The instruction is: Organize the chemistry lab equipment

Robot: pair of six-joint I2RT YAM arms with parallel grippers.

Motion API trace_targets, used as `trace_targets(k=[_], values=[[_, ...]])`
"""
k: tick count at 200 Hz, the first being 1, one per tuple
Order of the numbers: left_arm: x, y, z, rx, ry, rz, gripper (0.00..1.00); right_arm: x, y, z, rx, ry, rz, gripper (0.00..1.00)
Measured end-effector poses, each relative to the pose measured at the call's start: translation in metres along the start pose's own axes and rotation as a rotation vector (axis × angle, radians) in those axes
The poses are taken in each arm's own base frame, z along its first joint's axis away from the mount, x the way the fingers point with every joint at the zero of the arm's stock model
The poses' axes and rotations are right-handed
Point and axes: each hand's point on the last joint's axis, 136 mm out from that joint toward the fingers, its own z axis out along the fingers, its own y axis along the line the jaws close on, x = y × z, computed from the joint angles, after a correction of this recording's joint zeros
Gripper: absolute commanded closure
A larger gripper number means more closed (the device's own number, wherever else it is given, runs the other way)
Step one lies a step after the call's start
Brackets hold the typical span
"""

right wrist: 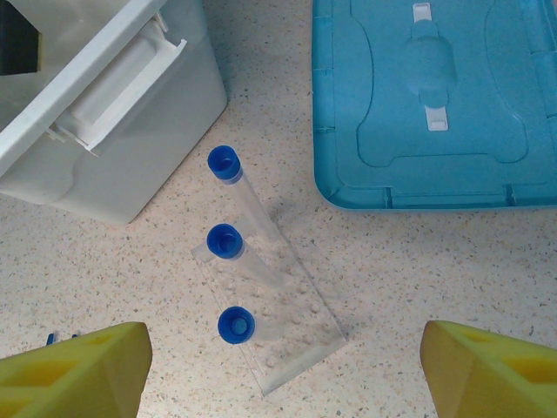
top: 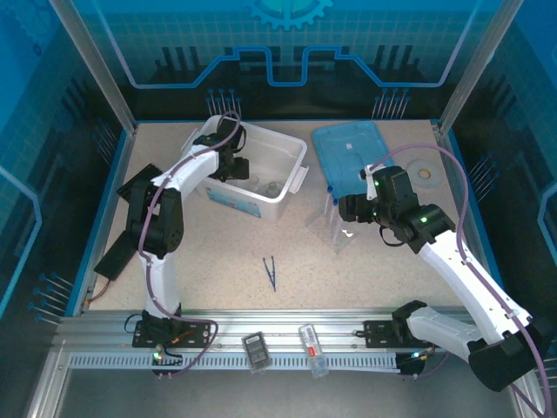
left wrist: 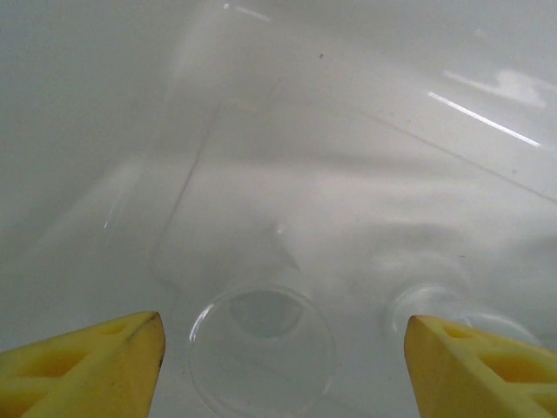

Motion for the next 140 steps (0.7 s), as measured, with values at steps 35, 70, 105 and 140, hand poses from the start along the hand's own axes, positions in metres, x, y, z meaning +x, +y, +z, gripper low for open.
trace_targets(k=[35, 70, 105, 140], values=[[-0.019, -0.012, -0.038, 0.021, -0.092, 0.013, 0.26, -0.002, 0.008, -0.007, -0.003, -0.017, -0.032, 0.18], [-0.032, -0.023, -0.091, 0.048, -0.206, 0.027, 0.26, -0.009, 0.029, -0.019, -0.02, -0.048, -0.094, 0.18], [-0.021, -0.032, -0.137, 0.074, -0.3, 0.055, 0.26, -0.012, 0.061, -0.029, -0.064, -0.067, -0.168, 0.18], [0.015, -0.028, -0.149, 0.077, -0.323, 0.079, 0.26, 0.007, 0.098, -0.014, -0.101, -0.003, -0.236, 0.19]])
